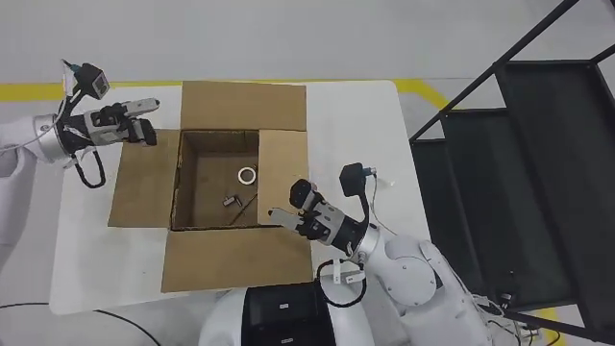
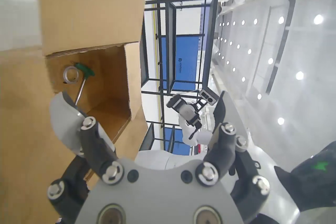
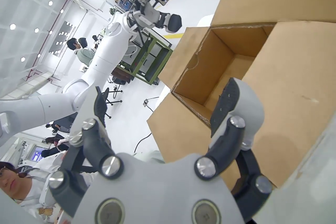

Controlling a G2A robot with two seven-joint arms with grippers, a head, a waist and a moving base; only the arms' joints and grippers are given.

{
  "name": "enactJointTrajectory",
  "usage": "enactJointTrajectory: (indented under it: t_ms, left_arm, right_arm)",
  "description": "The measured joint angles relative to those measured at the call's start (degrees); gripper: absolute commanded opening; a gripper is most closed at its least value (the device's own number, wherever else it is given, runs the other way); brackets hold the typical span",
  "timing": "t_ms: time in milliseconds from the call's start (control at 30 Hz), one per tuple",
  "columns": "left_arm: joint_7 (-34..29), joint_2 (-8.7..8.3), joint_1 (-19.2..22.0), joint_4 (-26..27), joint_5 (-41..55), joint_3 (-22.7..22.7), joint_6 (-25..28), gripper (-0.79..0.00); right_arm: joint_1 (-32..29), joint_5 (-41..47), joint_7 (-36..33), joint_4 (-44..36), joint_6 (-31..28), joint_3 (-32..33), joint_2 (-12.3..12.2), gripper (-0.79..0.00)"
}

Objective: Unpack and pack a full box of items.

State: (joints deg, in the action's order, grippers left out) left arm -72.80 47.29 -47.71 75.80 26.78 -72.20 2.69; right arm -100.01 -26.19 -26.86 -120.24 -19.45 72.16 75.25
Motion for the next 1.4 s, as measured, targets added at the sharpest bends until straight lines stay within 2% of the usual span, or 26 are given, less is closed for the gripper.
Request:
enactJointTrajectory:
  t_ms: [133,267,500,700,900,1100,1267,1400]
  left_arm:
    - [2.1,1.52,1.4,3.0,-0.5,5.5,0.1,0.0]
    - [4.1,3.87,4.7,2.2,-2.9,13.5,1.1,0.0]
    - [11.3,9.06,9.2,-4.2,-6.6,26.5,5.7,0.0]
    - [12.9,12.85,12.4,-9.4,-6.3,32.9,7.8,0.0]
    - [15.8,16.03,14.2,-14.4,-5.9,36.5,8.5,0.0]
    - [15.2,18.55,14.5,-18.2,-1.1,37.7,9.7,0.0]
    - [12.3,19.57,14.8,-17.7,5.8,35.9,11.4,0.0]
    - [12.0,20.12,14.6,-14.6,9.4,34.4,12.6,0.0]
  right_arm:
    - [-2.7,3.3,-0.3,-0.5,-1.5,2.3,-0.5,0.0]
    - [-5.2,4.8,-0.6,-1.4,-2.7,3.9,-1.0,0.0]
    - [-8.6,6.0,0.7,-2.2,-4.3,6.7,-1.8,0.0]
    - [-9.8,6.6,1.4,-2.3,-5.2,7.6,-2.2,0.0]
    - [-10.6,7.1,1.6,-2.4,-6.0,7.8,-2.6,0.0]
    - [-11.7,7.3,1.4,-3.2,-7.0,8.3,-3.0,0.0]
    - [-12.7,7.7,1.6,-4.5,-8.3,9.0,-3.4,0.0]
    - [-14.0,7.9,2.0,-6.0,-9.9,9.9,-3.8,0.0]
